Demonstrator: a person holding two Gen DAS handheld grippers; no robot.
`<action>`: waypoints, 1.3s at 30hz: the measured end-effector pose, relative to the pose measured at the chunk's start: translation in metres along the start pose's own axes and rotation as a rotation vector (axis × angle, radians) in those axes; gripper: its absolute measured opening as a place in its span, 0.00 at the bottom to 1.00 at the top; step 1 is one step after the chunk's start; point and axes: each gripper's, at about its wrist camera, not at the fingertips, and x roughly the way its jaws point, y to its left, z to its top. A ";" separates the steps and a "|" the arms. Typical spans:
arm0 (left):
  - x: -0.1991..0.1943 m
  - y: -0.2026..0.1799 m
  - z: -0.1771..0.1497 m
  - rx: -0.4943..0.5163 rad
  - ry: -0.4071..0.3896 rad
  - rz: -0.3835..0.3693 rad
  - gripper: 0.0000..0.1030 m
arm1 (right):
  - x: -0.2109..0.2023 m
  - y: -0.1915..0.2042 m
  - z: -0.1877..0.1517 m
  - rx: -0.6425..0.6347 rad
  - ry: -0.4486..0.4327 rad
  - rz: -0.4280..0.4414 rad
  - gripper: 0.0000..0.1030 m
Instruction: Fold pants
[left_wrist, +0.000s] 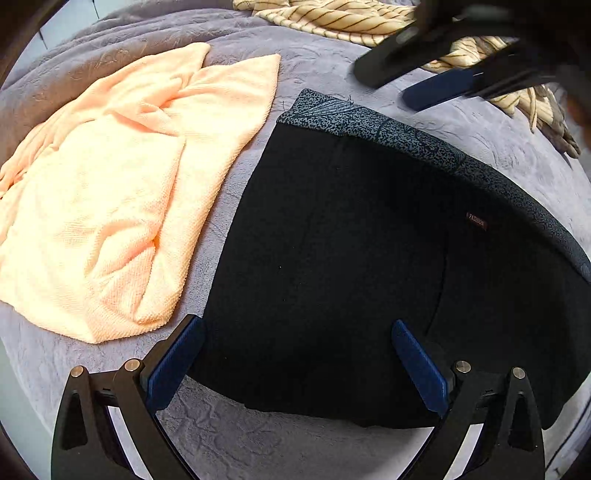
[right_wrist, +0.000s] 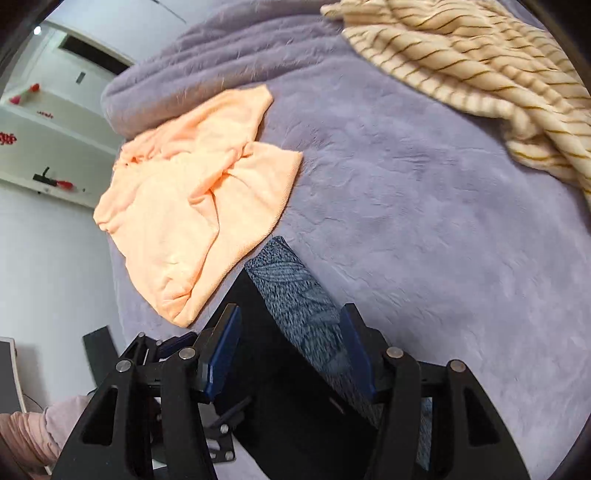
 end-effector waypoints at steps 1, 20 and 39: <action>-0.002 0.001 -0.007 -0.005 -0.005 -0.006 0.99 | 0.011 -0.001 -0.004 -0.011 0.020 -0.003 0.58; -0.045 0.044 -0.018 -0.004 -0.081 -0.036 0.99 | 0.065 -0.011 0.004 0.096 0.066 -0.061 0.28; -0.065 -0.033 -0.033 0.127 0.033 0.074 1.00 | -0.073 -0.122 -0.360 0.818 -0.128 -0.100 0.73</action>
